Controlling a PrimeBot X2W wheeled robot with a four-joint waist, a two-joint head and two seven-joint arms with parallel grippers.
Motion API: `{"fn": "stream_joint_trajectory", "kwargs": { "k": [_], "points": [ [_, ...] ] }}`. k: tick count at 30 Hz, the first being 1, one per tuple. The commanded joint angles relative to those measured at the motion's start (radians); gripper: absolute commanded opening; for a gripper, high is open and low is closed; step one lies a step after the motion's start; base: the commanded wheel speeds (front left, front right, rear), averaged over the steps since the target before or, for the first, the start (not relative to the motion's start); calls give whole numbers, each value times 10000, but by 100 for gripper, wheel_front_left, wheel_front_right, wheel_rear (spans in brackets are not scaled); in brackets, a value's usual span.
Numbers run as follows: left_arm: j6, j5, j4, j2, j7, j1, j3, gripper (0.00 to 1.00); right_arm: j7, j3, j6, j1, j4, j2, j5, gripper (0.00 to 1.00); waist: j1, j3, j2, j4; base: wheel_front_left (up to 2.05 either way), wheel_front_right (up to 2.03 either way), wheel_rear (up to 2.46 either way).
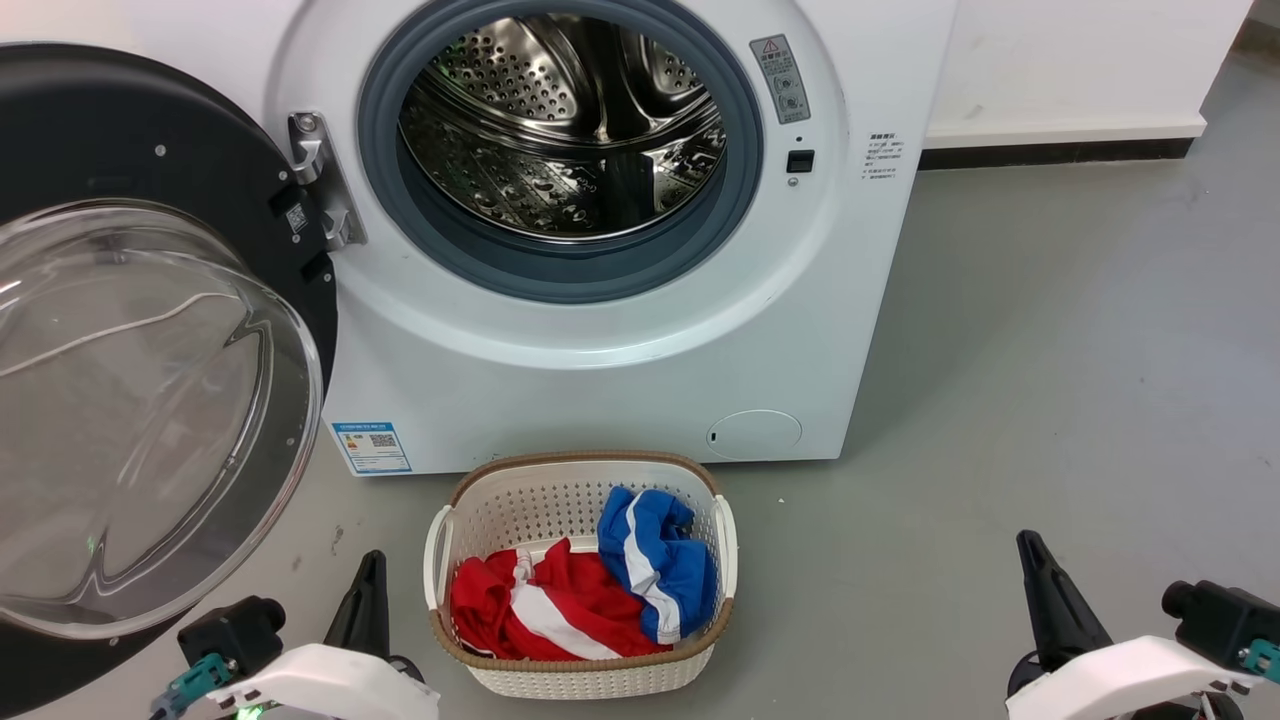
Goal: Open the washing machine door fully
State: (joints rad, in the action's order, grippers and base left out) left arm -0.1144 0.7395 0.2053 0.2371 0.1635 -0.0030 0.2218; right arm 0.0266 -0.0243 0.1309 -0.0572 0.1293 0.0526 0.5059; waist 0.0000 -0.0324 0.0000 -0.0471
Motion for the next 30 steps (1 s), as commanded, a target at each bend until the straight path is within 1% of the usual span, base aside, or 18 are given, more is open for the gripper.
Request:
{"fn": "stream_joint_trajectory", "kwargs": {
  "k": [1,15,30],
  "points": [
    [93,329,-89,-38,-68,-294,-165,0,-32,-44,-1,345,-87,51,421,0,0,5,0,7,0,0,0],
    [572,2055,-2,-377,-579,-468,-773,0,-276,-180,0,618,157,70,2598,0,0,53,0,70,0,0,0],
    [1019,3632,78,-701,-1065,-627,-1344,0,-521,-314,-1,897,385,78,4587,0,0,105,0,139,0,0,0]
  ]
}}
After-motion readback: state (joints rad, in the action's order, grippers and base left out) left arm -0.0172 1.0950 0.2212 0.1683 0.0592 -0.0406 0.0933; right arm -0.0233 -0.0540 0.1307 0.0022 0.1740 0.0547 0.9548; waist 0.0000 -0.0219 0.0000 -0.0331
